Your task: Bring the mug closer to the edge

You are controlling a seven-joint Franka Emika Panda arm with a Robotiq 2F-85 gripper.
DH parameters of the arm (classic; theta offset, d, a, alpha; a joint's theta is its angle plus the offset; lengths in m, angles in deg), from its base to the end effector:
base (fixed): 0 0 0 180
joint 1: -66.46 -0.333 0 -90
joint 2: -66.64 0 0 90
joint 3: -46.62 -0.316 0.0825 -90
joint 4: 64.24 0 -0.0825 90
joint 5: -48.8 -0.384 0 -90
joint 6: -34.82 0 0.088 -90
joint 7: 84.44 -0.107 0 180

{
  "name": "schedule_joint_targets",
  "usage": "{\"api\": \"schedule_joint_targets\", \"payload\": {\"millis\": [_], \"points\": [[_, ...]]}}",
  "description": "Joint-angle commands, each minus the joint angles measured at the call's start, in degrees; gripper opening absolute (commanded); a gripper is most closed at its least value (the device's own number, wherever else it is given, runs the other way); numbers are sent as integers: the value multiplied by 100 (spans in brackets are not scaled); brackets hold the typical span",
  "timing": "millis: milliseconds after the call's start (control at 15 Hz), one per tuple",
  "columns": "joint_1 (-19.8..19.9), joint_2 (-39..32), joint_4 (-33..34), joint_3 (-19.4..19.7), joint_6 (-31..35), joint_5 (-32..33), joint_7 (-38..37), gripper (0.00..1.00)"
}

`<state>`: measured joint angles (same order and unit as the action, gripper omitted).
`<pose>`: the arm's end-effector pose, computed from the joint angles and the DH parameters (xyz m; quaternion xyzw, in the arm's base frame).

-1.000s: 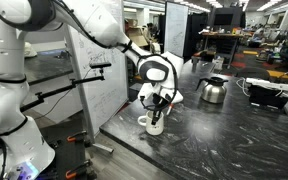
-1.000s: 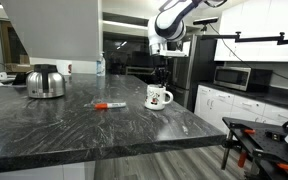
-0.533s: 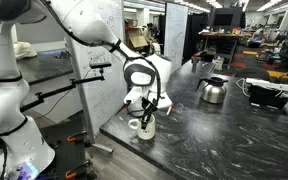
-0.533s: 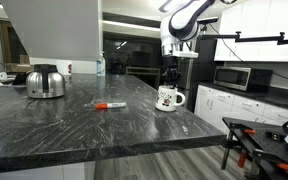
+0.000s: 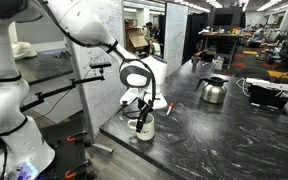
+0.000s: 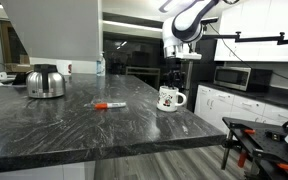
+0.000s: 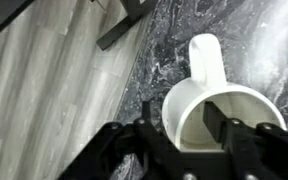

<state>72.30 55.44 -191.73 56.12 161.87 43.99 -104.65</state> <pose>0.5046 -0.1360 0.2718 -0.9383 0.3308 0.1001 0.0105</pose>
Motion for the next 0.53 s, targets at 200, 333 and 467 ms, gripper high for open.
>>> {"api": "schedule_joint_targets", "payload": {"millis": [200, 333, 467], "points": [[-59, 739, -451, -26, 163, 119, -342, 100], [-50, 1064, -562, -68, -21, 142, -293, 100], [-71, 1448, -737, -162, 53, 217, -328, 100]]}}
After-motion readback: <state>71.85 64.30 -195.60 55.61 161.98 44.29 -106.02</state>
